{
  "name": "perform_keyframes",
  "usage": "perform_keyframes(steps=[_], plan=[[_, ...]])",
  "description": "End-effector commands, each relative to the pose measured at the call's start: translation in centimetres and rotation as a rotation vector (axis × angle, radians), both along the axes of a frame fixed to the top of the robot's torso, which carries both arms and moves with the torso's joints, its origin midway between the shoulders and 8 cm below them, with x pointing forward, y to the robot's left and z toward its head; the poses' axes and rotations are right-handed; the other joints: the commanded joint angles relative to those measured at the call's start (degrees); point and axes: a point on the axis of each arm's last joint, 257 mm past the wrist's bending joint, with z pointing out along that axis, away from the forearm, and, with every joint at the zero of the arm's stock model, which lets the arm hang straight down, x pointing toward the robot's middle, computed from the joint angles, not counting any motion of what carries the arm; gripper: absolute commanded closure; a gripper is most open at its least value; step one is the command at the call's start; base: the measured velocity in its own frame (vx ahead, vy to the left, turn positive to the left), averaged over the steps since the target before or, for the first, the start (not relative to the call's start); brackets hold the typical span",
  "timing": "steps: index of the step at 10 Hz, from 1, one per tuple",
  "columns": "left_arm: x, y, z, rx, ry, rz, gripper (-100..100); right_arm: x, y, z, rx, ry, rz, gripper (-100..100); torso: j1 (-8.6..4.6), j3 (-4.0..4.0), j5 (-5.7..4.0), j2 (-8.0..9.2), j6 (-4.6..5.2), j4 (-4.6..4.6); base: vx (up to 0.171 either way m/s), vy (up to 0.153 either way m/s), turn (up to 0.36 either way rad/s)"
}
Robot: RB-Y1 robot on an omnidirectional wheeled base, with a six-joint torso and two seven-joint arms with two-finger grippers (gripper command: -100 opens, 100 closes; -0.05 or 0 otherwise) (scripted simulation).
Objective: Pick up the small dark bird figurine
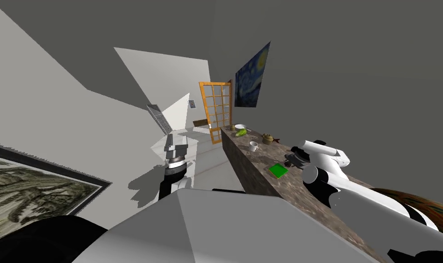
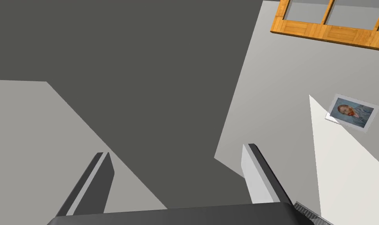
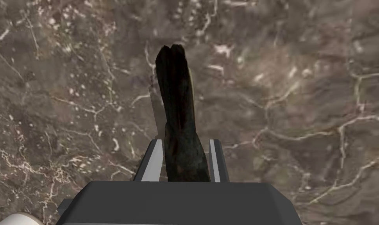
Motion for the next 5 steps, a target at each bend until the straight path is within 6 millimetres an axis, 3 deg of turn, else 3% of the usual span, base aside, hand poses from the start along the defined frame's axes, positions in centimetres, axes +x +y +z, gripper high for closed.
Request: perform_keyframes(steps=[1,3,4,5], plan=[[0.0,0.0,0.0,0.0,0.0,0.0,0,0.29,0.36,0.46,0.003,0.002,0.035,100,0.0,0.0,0.0,0.0,0.0,0.0,0.115,0.079,-0.23],[0.0,0.0,0.0,0.0,0.0,0.0,0,0.52,0.81,1.14,0.003,0.002,0.085,100,-0.01,0.0,-0.01,-0.01,-0.05,0.0,0.124,0.081,-0.224],[0.0,0.0,0.0,0.0,0.0,0.0,0,0.44,0.67,0.97,0.001,0.001,0.07,100,-0.01,-0.02,-0.01,-0.03,-0.06,-0.01,0.053,0.04,-0.047],[0.0,-0.01,0.01,0.0,0.0,0.0,0,0.43,0.69,1.04,0.002,0.002,0.074,0,-0.15,0.05,-0.06,0.13,-0.12,0.01,0.009,0.008,0.011]])
